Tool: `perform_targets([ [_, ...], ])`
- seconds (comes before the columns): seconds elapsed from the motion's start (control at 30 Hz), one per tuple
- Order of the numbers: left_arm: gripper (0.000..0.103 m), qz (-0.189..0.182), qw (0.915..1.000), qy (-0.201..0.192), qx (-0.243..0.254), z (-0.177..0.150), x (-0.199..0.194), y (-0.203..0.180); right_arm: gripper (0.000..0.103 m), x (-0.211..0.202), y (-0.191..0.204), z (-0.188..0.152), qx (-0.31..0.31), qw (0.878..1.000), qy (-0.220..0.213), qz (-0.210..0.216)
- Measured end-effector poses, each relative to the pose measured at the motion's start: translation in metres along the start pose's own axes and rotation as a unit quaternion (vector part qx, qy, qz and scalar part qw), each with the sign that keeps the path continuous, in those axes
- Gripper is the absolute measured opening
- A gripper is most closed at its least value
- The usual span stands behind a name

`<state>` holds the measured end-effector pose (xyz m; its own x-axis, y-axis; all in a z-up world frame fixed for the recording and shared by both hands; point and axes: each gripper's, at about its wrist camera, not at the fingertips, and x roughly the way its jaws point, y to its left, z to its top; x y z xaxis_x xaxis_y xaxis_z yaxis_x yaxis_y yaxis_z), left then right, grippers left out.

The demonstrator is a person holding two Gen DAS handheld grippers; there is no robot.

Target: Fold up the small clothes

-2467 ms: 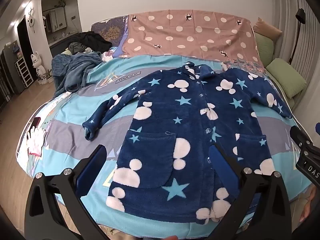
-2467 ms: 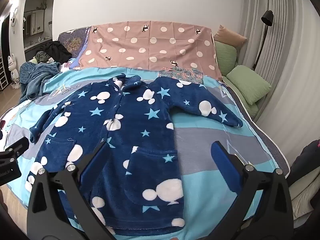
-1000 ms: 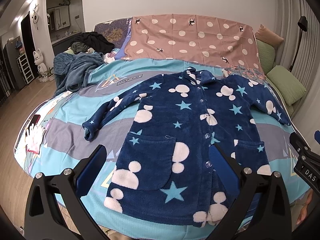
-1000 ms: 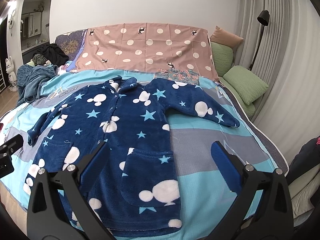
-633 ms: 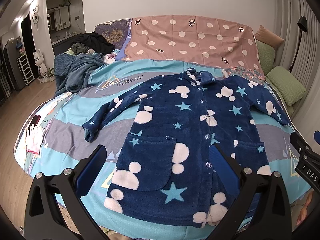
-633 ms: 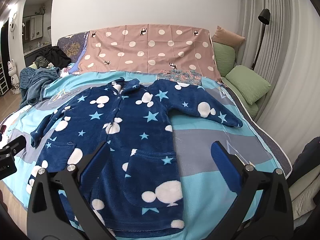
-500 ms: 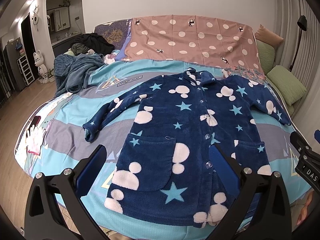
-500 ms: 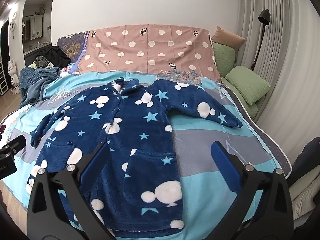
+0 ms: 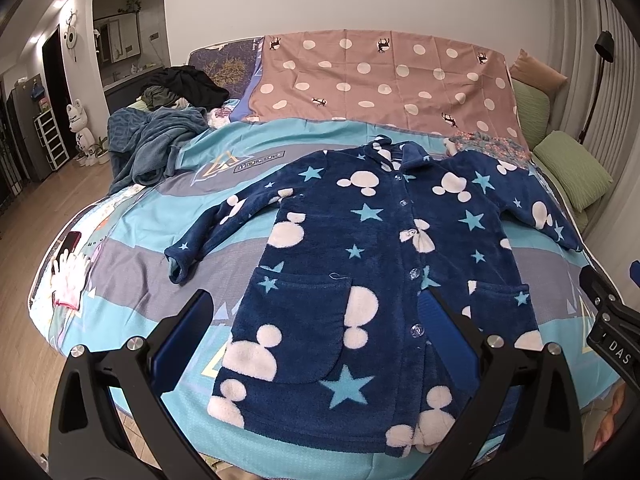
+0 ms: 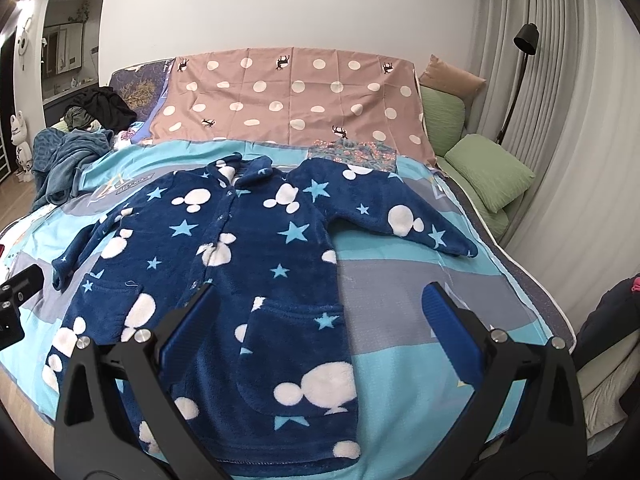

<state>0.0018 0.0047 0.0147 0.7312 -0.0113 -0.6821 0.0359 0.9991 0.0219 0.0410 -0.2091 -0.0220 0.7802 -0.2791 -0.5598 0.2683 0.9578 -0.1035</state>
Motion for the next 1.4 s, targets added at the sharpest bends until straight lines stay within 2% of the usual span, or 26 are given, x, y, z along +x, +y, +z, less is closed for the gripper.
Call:
perform_targets([
  [0.43,0.102,0.001,1.0,-0.005,0.003,-0.001,0.004,-0.011,0.101,0.002,-0.002,0.0,0.006,1.0,-0.003,-0.001],
  [0.7,0.102,-0.012,0.9999,-0.001,-0.004,0.003,0.012,-0.018,0.101,0.008,-0.015,0.001,0.014,1.0,0.006,-0.016],
  [0.8,0.102,-0.03,0.9995,0.002,0.007,0.007,0.02,-0.033,0.101,0.015,-0.04,0.002,0.038,0.999,0.011,-0.02],
  [0.9,0.102,-0.051,0.9981,0.005,0.033,0.013,0.03,-0.058,0.101,0.035,-0.096,-0.001,0.101,0.994,0.021,-0.022],
  [0.97,0.102,-0.063,0.9963,0.004,0.058,0.015,0.037,-0.076,0.101,0.062,-0.153,-0.011,0.189,0.981,0.04,0.014],
  [1.03,0.102,-0.081,0.9917,0.01,0.099,0.021,0.048,-0.104,0.101,0.097,-0.213,-0.028,0.289,0.952,0.06,0.075],
  [1.1,0.102,-0.093,0.9848,0.01,0.146,0.028,0.059,-0.135,0.101,0.131,-0.256,-0.042,0.365,0.921,0.078,0.112],
  [1.2,0.102,-0.102,0.9721,0.0,0.211,0.042,0.077,-0.179,0.1,0.202,-0.319,-0.062,0.473,0.859,0.095,0.171],
  [1.3,0.102,-0.124,0.9648,0.014,0.231,0.056,0.1,-0.209,0.091,0.26,-0.352,-0.064,0.517,0.83,0.108,0.178],
  [1.33,0.102,-0.133,0.963,0.022,0.233,0.061,0.107,-0.216,0.089,0.289,-0.365,-0.066,0.538,0.815,0.119,0.178],
  [1.4,0.102,-0.144,0.9593,0.036,0.24,0.068,0.124,-0.231,0.085,0.322,-0.381,-0.067,0.565,0.795,0.131,0.178],
])
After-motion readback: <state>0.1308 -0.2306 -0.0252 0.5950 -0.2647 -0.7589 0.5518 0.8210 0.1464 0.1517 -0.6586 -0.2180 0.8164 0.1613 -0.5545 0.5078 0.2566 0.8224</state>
